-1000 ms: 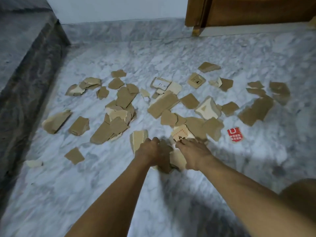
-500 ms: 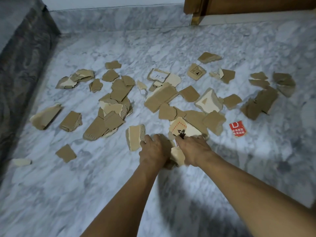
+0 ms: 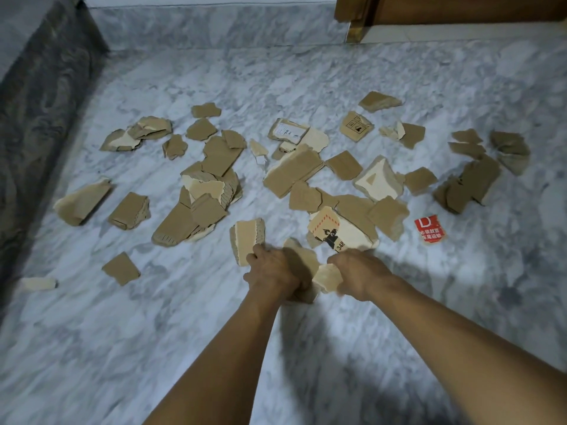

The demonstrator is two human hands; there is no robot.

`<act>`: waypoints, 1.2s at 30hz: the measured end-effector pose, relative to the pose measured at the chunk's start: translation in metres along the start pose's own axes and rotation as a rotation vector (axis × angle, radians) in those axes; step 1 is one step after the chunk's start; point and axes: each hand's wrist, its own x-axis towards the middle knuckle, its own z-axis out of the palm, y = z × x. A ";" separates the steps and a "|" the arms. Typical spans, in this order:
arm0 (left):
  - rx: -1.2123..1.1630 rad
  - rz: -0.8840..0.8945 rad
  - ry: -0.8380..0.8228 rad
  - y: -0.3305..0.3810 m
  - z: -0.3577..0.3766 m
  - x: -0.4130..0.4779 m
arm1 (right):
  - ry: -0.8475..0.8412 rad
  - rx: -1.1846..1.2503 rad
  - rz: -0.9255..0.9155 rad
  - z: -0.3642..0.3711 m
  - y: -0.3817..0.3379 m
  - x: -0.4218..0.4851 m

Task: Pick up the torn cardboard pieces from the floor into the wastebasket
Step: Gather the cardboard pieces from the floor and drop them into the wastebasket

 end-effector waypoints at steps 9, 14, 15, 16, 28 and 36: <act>-0.211 0.259 -0.150 -0.088 -0.083 -0.001 | 0.014 0.565 0.034 -0.055 -0.042 0.013; -0.063 0.027 -0.156 -0.220 -0.147 0.011 | -0.108 0.567 0.015 -0.067 -0.133 0.053; -0.013 -0.021 -0.137 -0.240 -0.150 0.014 | -0.102 0.512 0.030 -0.065 -0.149 0.061; 0.057 -0.059 -0.103 -0.256 -0.149 0.015 | -0.084 0.437 0.055 -0.061 -0.163 0.069; -0.047 -0.149 0.114 -0.271 -0.112 0.029 | 0.137 0.320 0.441 -0.031 -0.190 0.101; -0.003 -0.192 0.026 -0.277 -0.109 0.031 | 0.131 0.505 0.314 -0.020 -0.191 0.100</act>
